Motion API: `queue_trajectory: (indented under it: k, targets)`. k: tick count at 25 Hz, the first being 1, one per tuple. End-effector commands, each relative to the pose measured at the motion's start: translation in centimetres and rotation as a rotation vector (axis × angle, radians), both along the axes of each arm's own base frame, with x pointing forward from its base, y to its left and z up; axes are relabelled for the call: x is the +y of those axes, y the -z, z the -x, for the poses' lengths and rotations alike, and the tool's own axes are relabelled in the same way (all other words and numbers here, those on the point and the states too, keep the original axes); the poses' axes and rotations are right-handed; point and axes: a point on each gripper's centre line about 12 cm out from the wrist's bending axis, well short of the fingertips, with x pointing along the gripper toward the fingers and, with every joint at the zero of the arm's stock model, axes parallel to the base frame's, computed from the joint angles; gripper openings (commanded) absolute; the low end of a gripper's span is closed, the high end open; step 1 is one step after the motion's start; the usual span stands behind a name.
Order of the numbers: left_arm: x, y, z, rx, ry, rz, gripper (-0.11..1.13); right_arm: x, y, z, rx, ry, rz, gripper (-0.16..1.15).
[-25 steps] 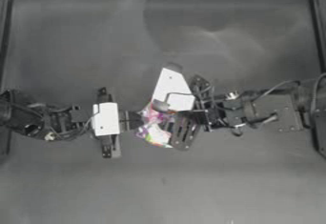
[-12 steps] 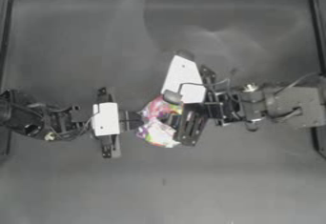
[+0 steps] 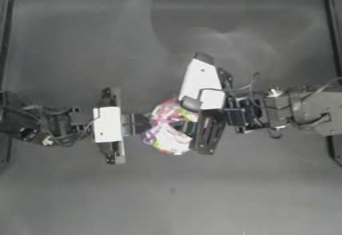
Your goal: Put candy in bag
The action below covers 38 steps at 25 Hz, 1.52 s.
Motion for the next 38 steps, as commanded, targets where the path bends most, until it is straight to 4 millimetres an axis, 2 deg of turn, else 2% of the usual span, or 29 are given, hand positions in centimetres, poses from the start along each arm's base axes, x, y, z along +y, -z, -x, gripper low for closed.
queue_trajectory:
  k: [1,16,23,33,38]
  targets:
    - [0.2,-2.3,-0.2,-0.059,0.001,-0.012,0.11,0.2,-1.8,0.1,-0.054,-0.01,0.001,0.84]
    - [0.0,-4.2,0.9,-0.086,0.013,-0.005,0.11,0.1,-2.3,1.0,-0.064,-0.015,0.015,0.84]
    - [-0.4,-4.0,1.8,-0.069,0.025,0.007,0.11,0.1,-2.3,1.1,-0.062,-0.014,0.017,0.84]
    - [-0.5,-5.6,3.1,-0.114,0.026,0.006,0.11,0.1,-2.5,1.2,-0.068,-0.012,0.015,0.84]
    - [-0.6,-5.5,3.6,-0.113,0.027,0.009,0.11,0.0,-2.5,1.2,-0.07,-0.012,0.016,0.84]
